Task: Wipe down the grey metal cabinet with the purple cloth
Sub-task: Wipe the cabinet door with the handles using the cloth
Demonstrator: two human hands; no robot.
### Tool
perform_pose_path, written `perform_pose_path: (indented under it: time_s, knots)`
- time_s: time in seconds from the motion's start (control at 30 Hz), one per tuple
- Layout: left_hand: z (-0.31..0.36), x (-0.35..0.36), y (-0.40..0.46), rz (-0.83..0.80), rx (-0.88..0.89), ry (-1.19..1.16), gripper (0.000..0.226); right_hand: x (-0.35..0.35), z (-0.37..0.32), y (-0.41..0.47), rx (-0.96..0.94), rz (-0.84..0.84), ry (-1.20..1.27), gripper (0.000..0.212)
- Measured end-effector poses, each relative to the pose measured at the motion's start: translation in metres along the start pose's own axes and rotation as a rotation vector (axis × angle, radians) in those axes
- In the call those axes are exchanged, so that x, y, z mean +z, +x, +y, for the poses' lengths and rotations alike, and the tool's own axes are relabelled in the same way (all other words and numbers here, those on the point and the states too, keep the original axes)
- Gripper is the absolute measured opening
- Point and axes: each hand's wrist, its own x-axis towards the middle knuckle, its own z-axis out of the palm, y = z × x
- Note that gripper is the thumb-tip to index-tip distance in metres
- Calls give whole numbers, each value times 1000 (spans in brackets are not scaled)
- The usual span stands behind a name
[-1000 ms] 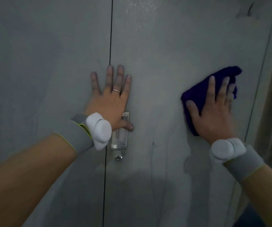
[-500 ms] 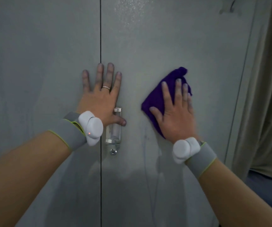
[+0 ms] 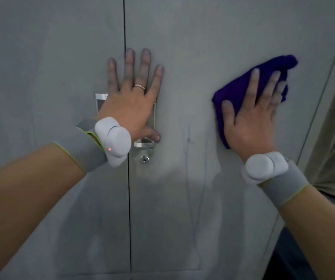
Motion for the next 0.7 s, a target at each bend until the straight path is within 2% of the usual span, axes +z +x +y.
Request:
perform_pose_path:
  time_s: [0.17,0.37,0.53,0.7]
  knots:
    - [-2,-2,-1,-20,-1,-17,151,18,-69,-24,-143,-62,-41,78]
    - [1,-7,-3,-66,-33,-17,151,9,-50,-23,-211,-83,-103,81]
    - [6,-13,-3,-84,-74,18,149,-10,2,-25,-54,-108,-91,89]
    - [18,-3,-18,-110,-98,-57,151,-26,54,-36,108,-121,-108,91]
